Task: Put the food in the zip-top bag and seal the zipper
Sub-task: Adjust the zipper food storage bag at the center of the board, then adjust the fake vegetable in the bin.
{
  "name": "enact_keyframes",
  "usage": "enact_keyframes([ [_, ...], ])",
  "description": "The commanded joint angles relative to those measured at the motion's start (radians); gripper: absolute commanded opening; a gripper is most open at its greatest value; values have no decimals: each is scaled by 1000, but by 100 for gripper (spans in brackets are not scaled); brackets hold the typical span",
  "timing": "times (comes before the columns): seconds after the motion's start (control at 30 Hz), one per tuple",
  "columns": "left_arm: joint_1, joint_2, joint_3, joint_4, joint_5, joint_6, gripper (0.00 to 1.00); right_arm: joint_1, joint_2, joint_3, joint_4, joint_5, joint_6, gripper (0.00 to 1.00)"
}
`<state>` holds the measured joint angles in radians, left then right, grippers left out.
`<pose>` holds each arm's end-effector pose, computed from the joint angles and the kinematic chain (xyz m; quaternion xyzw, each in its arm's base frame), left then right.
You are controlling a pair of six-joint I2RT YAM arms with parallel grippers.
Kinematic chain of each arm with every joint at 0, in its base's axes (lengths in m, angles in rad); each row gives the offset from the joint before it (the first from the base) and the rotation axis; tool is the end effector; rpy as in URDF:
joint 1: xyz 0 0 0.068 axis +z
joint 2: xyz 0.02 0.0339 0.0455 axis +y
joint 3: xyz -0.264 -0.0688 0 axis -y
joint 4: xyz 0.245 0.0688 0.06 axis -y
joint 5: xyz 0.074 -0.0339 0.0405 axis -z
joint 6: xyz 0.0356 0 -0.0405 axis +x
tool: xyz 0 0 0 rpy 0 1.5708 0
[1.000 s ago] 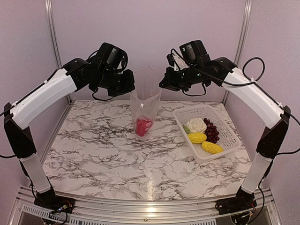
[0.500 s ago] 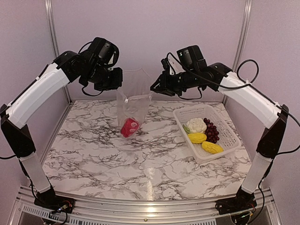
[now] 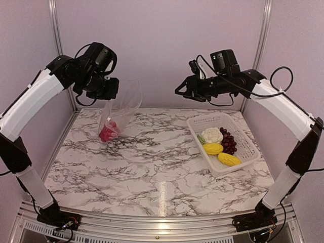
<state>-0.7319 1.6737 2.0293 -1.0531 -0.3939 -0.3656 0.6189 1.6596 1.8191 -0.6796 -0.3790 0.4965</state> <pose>0.2604 -0.2156 0.4490 0.0805 0.8889 -0.0650 0.4463 0.2927 0.2246 0.4214 -0.1463 0.8423 0.3989 0.3317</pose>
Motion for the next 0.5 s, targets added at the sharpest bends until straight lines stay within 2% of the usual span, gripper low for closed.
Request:
enact_keyframes([
  [0.0,2,43,-18,-31,84,14,0,-60,-78,-73,-166,128,-225,54],
  [0.1,2,53,-14,-27,98,14,0,-88,-119,-130,-213,178,-308,56],
  [0.3,1,61,-22,-17,128,14,0,-96,-144,-217,-307,429,-469,56],
  [0.47,1,53,-56,11,174,-1,0,-96,-96,-311,-322,463,-545,56],
])
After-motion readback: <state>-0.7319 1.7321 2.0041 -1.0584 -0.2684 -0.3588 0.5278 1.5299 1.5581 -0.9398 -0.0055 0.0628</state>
